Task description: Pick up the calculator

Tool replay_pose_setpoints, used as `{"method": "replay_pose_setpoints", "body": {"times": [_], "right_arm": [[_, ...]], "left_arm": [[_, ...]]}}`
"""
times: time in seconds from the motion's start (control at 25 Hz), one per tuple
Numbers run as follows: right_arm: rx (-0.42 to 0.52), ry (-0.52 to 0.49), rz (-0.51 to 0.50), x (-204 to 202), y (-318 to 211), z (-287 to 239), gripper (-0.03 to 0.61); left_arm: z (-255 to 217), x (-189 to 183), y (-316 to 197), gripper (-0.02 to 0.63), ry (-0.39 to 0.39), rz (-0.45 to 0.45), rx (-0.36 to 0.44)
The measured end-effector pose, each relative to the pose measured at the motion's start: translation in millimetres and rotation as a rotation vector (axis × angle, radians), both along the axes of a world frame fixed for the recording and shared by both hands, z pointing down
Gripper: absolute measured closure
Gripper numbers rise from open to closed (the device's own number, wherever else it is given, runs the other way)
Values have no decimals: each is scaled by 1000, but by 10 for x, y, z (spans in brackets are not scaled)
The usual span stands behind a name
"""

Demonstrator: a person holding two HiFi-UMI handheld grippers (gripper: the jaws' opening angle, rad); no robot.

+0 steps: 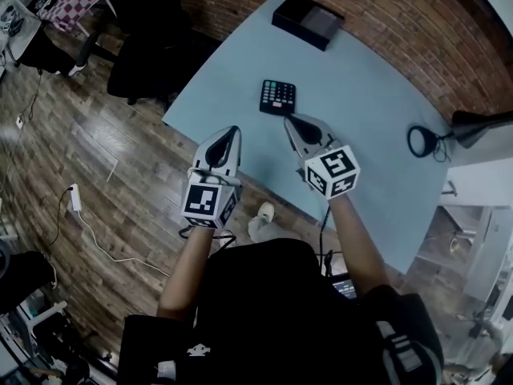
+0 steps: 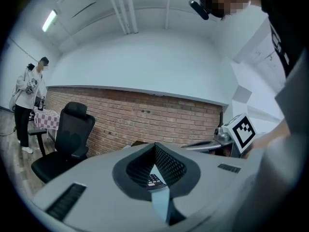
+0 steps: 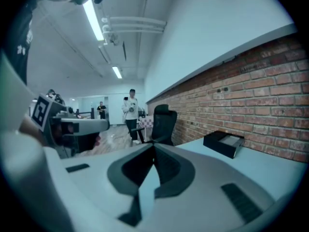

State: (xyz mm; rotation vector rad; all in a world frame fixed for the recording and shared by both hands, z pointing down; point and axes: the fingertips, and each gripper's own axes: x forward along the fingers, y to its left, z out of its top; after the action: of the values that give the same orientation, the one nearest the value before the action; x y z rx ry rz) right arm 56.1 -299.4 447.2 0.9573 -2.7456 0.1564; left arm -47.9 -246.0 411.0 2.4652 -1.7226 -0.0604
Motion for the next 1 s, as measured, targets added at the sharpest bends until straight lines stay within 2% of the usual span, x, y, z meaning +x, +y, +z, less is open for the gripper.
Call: {"method": "replay_pose_setpoints", "body": {"times": [0.48, 0.68, 1.0], "right_arm": [[-94, 138, -74, -20, -328, 623, 574], [-126, 218, -110, 30, -376, 886, 574], [-122, 365, -200, 25, -393, 1192, 574]], "left_arm": [[333, -34, -113, 604, -46, -61, -68], [461, -49, -113, 604, -36, -119, -112], [567, -91, -18, 604, -24, -194, -149]]}}
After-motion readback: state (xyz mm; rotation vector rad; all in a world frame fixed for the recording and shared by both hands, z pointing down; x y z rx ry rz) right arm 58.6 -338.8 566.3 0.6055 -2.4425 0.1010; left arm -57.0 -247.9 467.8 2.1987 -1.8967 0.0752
